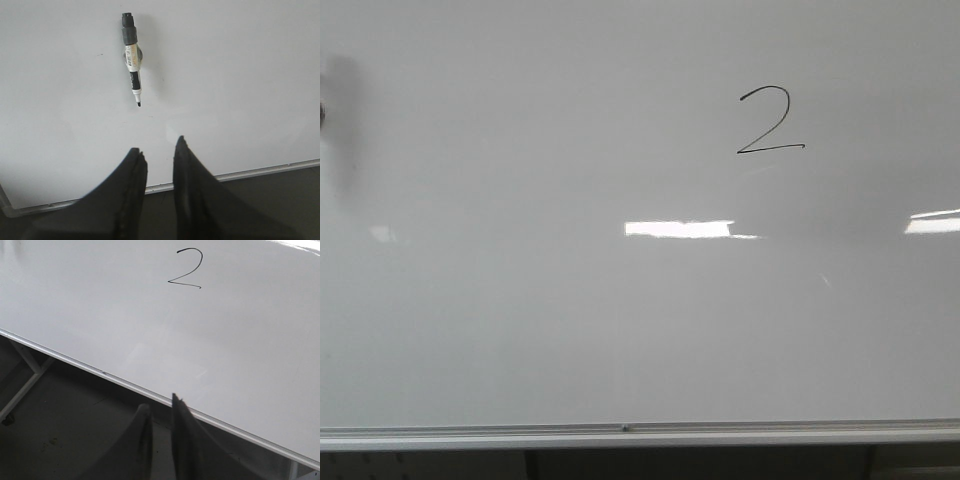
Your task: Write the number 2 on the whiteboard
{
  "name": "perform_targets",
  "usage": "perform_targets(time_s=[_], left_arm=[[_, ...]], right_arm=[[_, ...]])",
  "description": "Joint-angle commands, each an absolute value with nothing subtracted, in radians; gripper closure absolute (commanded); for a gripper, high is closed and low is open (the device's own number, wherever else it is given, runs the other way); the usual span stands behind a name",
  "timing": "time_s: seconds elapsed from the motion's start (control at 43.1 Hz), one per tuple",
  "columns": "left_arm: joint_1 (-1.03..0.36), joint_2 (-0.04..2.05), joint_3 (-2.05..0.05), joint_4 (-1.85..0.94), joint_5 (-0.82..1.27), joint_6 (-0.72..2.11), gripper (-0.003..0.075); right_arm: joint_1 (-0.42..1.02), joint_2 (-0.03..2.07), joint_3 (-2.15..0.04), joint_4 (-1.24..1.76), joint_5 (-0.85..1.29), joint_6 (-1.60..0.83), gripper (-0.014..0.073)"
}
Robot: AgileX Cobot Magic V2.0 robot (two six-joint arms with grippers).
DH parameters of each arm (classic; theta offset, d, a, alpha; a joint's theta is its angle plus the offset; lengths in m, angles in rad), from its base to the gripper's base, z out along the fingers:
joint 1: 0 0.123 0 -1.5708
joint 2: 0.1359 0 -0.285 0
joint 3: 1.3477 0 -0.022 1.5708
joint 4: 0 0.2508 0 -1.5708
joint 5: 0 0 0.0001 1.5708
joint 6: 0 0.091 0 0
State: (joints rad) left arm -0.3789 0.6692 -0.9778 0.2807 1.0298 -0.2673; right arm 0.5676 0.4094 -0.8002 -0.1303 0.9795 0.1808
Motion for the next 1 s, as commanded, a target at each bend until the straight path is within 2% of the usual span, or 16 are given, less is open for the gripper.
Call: perform_targets(time_s=[0.0, 0.07, 0.301, 0.973], left_arm=[[-0.388, 0.67, -1.006, 0.291, 0.957, -0.271, 0.0692], [-0.388, 0.67, -1.006, 0.291, 0.953, -0.271, 0.0742], [-0.388, 0.67, -1.006, 0.293, 0.885, -0.271, 0.0741], [-0.39, 0.667, -1.001, 0.289, 0.882, -0.271, 0.0741]], right_arm=[[0.563, 0.417, -0.818, -0.154, 0.915, 0.183, 0.0604], [0.563, 0.417, -0.818, -0.155, 0.915, 0.183, 0.0664], [0.563, 0.417, -0.818, -0.157, 0.895, 0.183, 0.0659], [0.563, 0.417, -0.818, -0.157, 0.895, 0.183, 0.0659]])
